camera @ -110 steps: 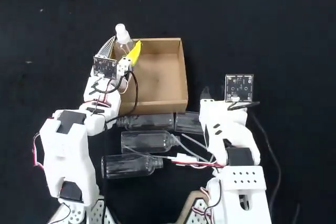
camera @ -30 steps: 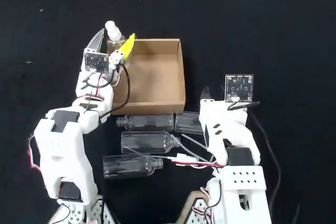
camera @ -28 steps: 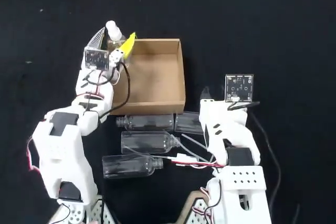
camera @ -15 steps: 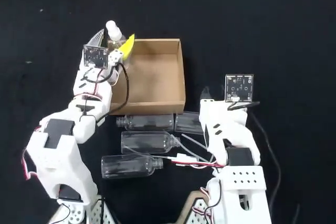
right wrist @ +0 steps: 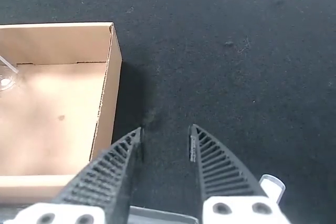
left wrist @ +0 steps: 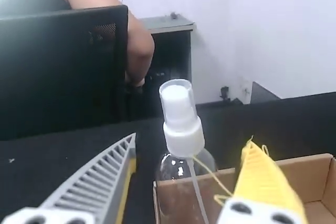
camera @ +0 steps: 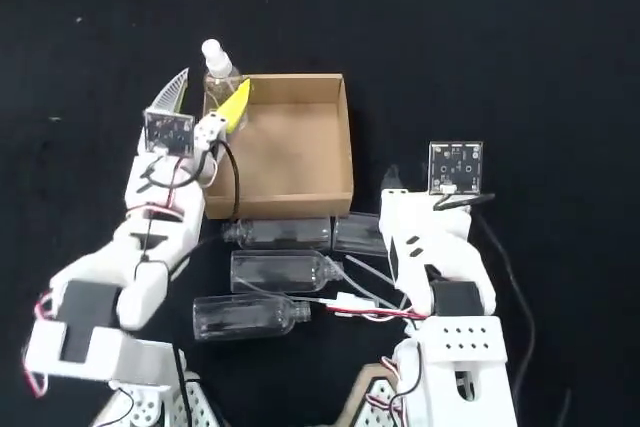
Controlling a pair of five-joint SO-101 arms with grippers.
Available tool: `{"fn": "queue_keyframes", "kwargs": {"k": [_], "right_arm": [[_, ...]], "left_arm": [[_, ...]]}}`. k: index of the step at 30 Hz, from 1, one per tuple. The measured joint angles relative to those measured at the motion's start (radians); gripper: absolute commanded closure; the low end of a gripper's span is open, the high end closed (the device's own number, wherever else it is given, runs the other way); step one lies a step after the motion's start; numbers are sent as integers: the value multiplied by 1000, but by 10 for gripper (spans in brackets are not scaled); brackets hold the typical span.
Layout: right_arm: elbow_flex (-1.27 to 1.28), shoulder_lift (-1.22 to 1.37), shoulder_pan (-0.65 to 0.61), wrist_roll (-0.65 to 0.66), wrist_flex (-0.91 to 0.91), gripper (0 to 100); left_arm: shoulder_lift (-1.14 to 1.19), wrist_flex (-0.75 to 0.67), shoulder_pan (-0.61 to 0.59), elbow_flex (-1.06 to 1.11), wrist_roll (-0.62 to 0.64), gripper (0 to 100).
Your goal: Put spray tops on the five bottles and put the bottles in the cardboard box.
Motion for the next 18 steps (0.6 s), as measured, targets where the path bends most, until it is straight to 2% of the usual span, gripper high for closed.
{"fn": "queue_keyframes", "kwargs": {"k": [14, 16, 18], "right_arm": [[0, 0, 0, 0, 0, 871], [0, 0, 0, 0, 0, 871], [0, 0, 0, 0, 0, 871]], "left_arm": [[-391, 6, -29, 296, 0, 812], [-457, 57, -29, 315, 0, 809], [-532, 167, -29, 316, 0, 809]]}}
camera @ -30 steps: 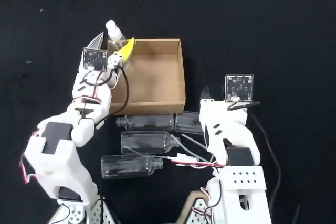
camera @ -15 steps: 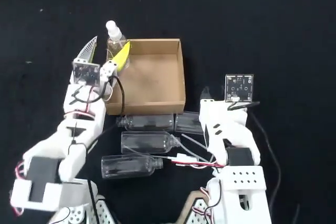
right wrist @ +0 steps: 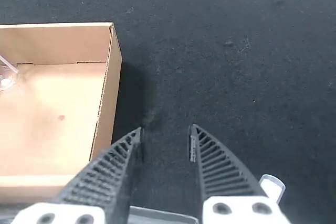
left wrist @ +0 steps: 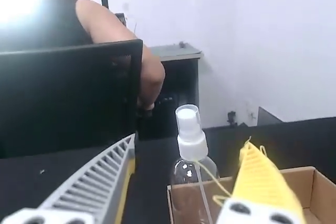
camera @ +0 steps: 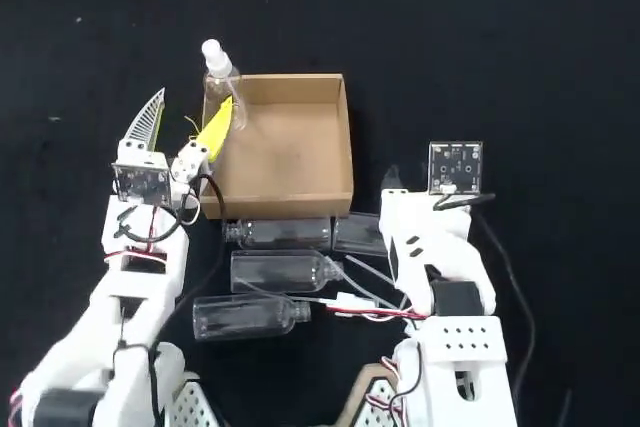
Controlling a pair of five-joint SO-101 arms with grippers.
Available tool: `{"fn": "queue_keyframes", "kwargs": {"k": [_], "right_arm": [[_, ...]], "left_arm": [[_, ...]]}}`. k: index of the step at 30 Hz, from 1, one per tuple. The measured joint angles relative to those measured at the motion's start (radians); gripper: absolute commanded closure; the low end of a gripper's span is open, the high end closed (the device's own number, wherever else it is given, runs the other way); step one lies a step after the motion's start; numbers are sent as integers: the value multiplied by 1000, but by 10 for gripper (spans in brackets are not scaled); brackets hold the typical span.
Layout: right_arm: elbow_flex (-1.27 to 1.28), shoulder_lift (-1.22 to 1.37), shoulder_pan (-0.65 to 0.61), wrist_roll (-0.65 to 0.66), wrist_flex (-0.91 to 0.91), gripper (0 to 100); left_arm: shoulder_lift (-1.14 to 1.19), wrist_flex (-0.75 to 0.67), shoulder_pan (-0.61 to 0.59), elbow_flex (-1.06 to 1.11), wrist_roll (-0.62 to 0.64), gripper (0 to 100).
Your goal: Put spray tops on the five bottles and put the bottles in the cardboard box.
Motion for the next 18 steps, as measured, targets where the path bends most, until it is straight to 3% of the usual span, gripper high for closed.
{"fn": "queue_keyframes", "kwargs": {"k": [10, 18], "right_arm": [[0, 0, 0, 0, 0, 871], [0, 0, 0, 0, 0, 871]], "left_arm": [[-493, 951, 6, -94, 0, 809], [-916, 1312, 8, -48, -11, 808]]}}
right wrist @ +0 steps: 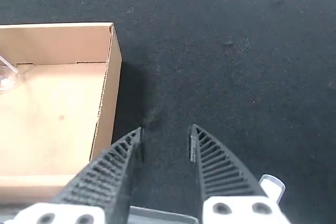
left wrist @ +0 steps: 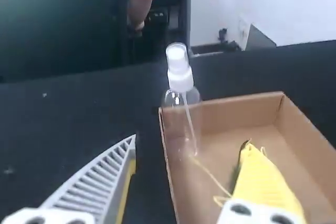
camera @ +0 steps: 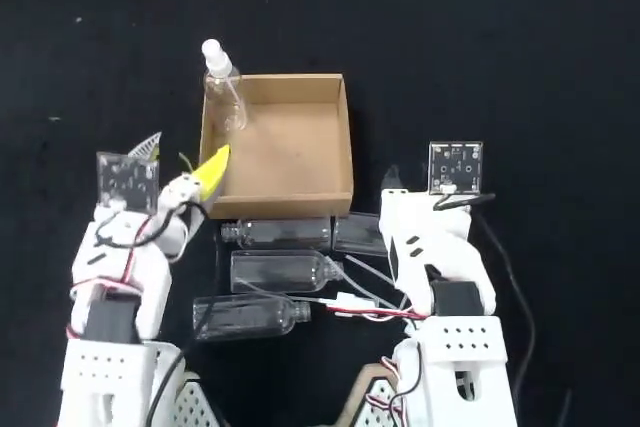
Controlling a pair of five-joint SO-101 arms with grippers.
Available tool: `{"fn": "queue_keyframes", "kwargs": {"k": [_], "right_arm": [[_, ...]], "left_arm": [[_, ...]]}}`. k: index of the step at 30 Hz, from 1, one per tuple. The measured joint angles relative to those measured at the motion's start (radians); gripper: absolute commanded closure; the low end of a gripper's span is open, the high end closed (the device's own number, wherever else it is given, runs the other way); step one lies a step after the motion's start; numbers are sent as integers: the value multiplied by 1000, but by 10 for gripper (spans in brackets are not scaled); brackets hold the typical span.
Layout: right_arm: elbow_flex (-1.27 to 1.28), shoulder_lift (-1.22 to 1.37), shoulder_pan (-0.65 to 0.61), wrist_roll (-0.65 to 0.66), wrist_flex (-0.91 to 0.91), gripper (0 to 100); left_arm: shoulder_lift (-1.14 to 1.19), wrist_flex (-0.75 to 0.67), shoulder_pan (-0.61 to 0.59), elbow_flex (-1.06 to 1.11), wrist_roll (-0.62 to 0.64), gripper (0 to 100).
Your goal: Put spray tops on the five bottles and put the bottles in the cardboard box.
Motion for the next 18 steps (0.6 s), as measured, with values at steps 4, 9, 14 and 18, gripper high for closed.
{"fn": "queue_keyframes", "kwargs": {"k": [4, 9, 14, 18], "right_arm": [[0, 0, 0, 0, 0, 871], [0, 0, 0, 0, 0, 871], [0, 0, 0, 0, 0, 871], [0, 0, 0, 0, 0, 871]], "left_arm": [[-186, 120, 25, 40, -166, 808], [-241, 345, 106, 23, -353, 807], [-104, 546, 155, -149, -397, 807], [115, 717, 221, -324, -460, 807]]}}
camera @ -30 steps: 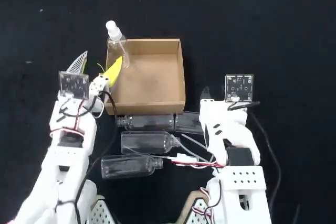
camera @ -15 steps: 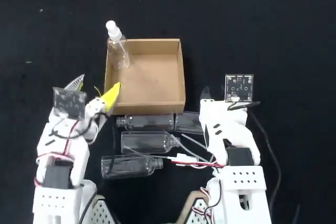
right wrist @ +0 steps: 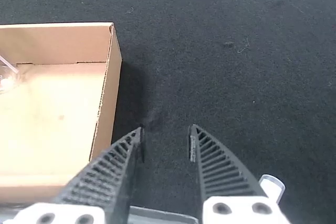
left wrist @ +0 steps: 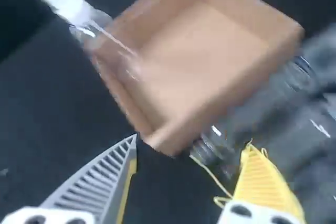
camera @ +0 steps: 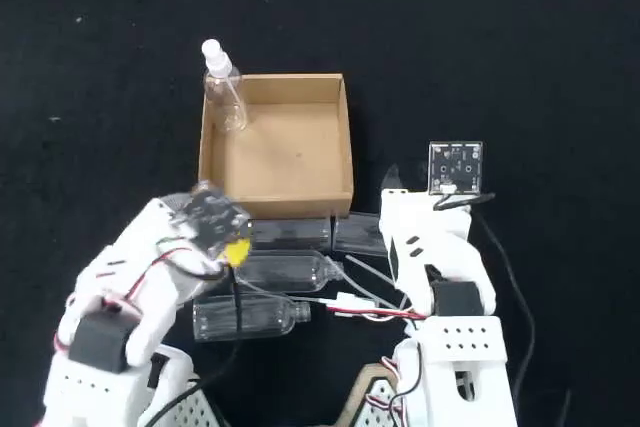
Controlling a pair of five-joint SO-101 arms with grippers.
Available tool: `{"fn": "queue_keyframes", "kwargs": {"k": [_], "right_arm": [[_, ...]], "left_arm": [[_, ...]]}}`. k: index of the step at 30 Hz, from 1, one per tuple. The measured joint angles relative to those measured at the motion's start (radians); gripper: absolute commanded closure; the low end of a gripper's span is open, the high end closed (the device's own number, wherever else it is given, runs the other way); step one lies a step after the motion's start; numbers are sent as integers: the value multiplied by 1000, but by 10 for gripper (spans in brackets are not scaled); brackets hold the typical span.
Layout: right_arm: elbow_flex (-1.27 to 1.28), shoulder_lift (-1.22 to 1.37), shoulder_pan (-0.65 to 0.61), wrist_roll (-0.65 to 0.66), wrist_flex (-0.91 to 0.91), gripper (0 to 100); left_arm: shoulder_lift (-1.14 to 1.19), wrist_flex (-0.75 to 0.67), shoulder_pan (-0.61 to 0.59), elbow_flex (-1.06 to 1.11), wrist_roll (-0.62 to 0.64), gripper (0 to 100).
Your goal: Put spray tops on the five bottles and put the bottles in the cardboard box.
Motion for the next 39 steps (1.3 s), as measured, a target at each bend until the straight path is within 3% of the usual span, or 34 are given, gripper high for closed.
{"fn": "queue_keyframes", "kwargs": {"k": [3, 8, 19, 25, 31, 39], "right_arm": [[0, 0, 12, 0, 0, 871], [0, 0, 132, 0, 0, 871], [0, 0, 224, 0, -91, 871], [0, 0, 232, 0, -91, 871], [0, 0, 232, 0, -94, 871], [0, 0, 232, 0, -95, 871]], "left_arm": [[189, 115, 58, -94, -48, 807], [405, 169, 129, -150, -86, 807], [459, 201, 407, -144, -91, 807], [483, 140, 413, -51, -94, 807], [542, -18, 408, 46, -94, 807], [614, -41, 387, 92, -146, 807]]}}
